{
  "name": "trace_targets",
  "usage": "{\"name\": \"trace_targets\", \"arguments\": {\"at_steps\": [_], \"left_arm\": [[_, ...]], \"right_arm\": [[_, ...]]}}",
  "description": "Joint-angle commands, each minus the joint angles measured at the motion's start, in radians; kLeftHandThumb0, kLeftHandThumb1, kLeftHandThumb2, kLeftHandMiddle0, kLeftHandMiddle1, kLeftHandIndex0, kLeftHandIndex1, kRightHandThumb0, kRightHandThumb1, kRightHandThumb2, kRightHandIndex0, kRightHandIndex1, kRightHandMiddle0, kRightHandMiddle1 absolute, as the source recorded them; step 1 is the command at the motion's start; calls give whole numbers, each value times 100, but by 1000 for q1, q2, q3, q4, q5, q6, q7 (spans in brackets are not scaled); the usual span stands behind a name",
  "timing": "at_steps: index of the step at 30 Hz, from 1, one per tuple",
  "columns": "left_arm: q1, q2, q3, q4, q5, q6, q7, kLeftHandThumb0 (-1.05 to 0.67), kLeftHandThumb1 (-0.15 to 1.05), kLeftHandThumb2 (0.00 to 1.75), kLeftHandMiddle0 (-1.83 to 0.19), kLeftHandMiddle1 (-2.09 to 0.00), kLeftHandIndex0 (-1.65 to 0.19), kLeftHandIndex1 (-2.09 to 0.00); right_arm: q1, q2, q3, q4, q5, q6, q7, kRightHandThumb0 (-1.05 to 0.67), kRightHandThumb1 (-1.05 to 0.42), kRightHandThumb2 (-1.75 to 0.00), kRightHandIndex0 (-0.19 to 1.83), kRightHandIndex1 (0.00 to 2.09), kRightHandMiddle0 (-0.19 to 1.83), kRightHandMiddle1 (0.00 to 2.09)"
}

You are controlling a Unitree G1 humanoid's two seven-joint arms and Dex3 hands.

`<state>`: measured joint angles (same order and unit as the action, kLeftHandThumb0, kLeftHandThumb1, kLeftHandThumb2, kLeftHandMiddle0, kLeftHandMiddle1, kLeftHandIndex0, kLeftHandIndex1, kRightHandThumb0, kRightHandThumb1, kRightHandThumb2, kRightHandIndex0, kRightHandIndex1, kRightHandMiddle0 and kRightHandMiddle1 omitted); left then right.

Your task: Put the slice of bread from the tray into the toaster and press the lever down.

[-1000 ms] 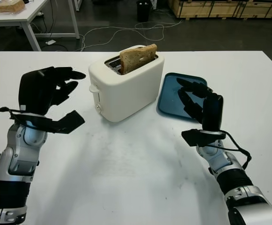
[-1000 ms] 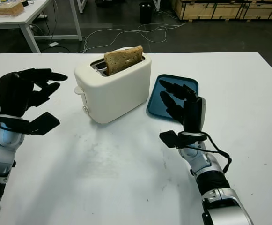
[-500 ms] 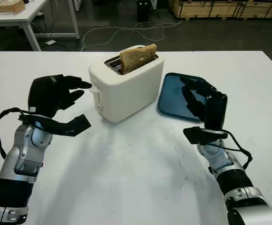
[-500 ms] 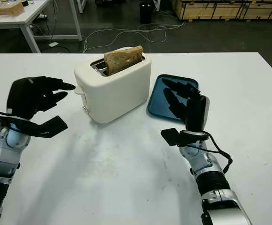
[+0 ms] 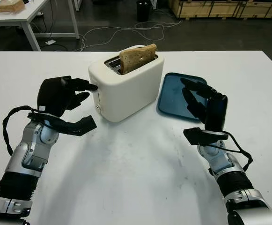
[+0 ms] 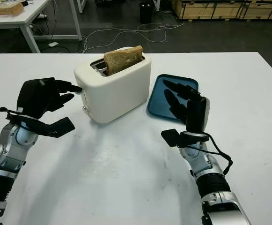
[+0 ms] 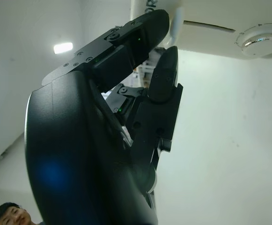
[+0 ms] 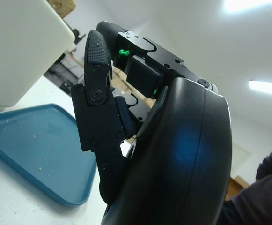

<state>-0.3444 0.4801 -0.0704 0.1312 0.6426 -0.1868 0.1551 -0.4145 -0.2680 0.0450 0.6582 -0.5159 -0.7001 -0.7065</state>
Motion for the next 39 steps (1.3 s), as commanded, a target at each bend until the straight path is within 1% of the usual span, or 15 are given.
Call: {"name": "trace_targets", "arguments": {"at_steps": [1, 5, 16, 23, 27, 30, 33, 39], "left_arm": [[-27, 12, -8, 15, -2, -7, -5, -12, 92, 9, -78, -158, -115, -3], [-41, 20, -9, 20, -2, -2, -19, -12, 92, 9, -78, -155, -114, -2], [-65, 28, -5, 15, -2, 7, -41, -10, 92, 2, -85, -149, -116, -3], [-75, 37, -8, 23, -5, 1, -50, -10, 91, 0, -89, -145, -121, -4], [-83, 38, -9, 30, -1, 6, -55, -12, 90, 0, -91, -144, -127, -7], [-90, 39, -9, 35, -2, 11, -64, -12, 90, 0, -88, -146, -127, -7], [-98, 40, -11, 48, 0, 1, -56, -11, 88, 0, -89, -143, -126, -6], [-107, 42, -16, 64, 3, 0, -55, -12, 87, 0, -94, -141, -131, -8]], "right_arm": [[11, 2, -9, -16, 9, 15, -2, -46, -92, -31, 100, 44, 105, 0], [16, 4, -8, -18, 12, 12, -1, -47, -92, -30, 101, 42, 105, 0], [22, 1, -8, -18, 11, 2, -1, -48, -92, -31, 103, 39, 106, 0], [30, 3, -11, -38, 15, 16, 10, -50, -92, -33, 104, 36, 106, 0], [35, 2, -13, -50, 7, 24, 7, -50, -92, -32, 105, 35, 106, 0], [41, 0, -13, -59, 10, 25, 15, -49, -92, -32, 105, 33, 105, 0], [42, -3, -12, -62, 6, 21, 13, -48, -92, -32, 105, 31, 105, 0], [45, -7, -12, -68, 2, 9, 8, -47, -92, -31, 106, 29, 106, 0]]}}
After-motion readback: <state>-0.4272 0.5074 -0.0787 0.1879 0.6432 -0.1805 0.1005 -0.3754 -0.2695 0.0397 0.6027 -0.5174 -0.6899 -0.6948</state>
